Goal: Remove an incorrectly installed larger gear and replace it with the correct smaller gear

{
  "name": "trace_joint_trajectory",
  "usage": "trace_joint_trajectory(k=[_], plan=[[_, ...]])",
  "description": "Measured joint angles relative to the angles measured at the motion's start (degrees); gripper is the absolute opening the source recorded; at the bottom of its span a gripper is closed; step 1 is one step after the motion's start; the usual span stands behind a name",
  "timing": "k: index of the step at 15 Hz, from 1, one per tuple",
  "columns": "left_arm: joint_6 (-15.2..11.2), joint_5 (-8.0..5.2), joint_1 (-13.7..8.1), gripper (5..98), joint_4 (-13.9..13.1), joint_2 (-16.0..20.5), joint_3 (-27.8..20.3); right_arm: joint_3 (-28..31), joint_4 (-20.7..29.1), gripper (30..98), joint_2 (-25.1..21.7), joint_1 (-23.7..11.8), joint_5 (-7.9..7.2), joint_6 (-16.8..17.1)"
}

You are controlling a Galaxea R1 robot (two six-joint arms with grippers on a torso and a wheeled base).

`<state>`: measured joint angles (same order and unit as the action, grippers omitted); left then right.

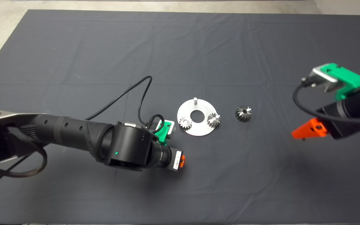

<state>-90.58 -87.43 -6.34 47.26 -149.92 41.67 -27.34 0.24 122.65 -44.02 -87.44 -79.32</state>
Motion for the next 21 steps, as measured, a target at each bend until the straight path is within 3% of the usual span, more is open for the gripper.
trace_joint_trajectory(k=[2,9,13,21], plan=[[0.0,-0.02,0.0,84.4,0.17,0.06,0.0,1.02,0.27,87.8,-1.91,-0.16,-0.38,0.02],[0.1,0.0,0.04,76.8,0.98,-0.11,0.96,1.68,0.83,87.8,-2.2,-0.29,-0.32,0.2],[0.26,-0.02,1.24,72.0,1.5,-0.46,2.38,1.66,0.85,87.8,-2.22,-0.29,-0.32,0.27],[0.91,-1.07,1.24,61.9,1.55,-0.72,2.82,1.63,0.85,87.8,-2.22,-1.27,-0.27,0.41]])
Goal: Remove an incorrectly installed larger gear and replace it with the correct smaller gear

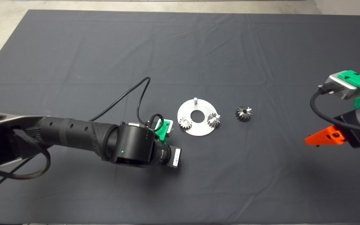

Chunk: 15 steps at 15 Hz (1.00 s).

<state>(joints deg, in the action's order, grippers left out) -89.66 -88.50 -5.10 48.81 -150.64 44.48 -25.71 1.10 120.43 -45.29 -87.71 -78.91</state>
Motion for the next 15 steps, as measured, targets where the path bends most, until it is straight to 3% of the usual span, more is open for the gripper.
trace_joint_trajectory(k=[15], plan=[[1.73,0.02,0.17,42.2,0.16,-0.16,0.28,0.0,0.0,87.8,-0.12,-0.16,-0.02,0.0]])
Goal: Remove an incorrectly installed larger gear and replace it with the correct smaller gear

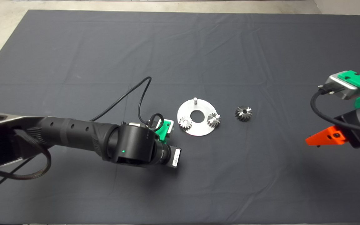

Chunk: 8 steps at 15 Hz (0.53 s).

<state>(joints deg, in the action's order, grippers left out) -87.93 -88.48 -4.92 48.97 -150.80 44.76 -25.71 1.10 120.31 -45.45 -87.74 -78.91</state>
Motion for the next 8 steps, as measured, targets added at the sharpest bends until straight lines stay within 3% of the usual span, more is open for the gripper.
trace_joint_trajectory(k=[8], plan=[[1.33,0.02,0.0,38.7,0.04,-0.02,0.0,0.0,0.0,87.8,0.0,0.0,0.0,0.0]])
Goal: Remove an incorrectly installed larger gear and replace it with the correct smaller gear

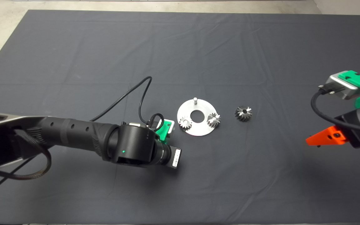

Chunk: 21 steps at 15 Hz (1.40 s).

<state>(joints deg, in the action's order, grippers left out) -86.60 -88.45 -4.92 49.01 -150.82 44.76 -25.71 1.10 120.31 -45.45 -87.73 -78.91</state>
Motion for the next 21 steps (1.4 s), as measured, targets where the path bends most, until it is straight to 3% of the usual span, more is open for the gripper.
trace_joint_trajectory(k=[6,7,10,11,15,17,21], plan=[[0.55,0.18,-0.53,36.0,-0.13,-1.11,-0.04,0.0,0.0,87.8,0.0,-0.24,0.02,-0.02],[0.59,0.69,-1.8,35.7,-0.64,-1.27,0.1,0.0,0.0,87.8,-0.02,-0.28,0.0,-0.01],[0.77,0.81,-10.23,35.6,-1.68,-1.38,2.14,0.0,0.02,87.8,-0.01,-0.28,0.02,-0.01],[0.79,0.61,-12.01,35.5,-2.41,-1.3,2.7,0.0,0.02,87.8,-0.02,-0.26,0.0,0.0],[0.94,0.69,-12.93,35.5,-7.23,-2.03,3.55,0.0,0.02,87.8,-0.02,-0.28,0.02,-0.02],[1.62,0.5,-13.59,35.5,-7.72,-5.06,6.73,0.0,0.02,87.8,0.0,-0.26,0.02,0.0],[6.75,1.06,-13.94,35.5,-9.48,-14.42,19.29,0.05,0.05,87.8,-0.02,-0.28,0.0,0.0]])
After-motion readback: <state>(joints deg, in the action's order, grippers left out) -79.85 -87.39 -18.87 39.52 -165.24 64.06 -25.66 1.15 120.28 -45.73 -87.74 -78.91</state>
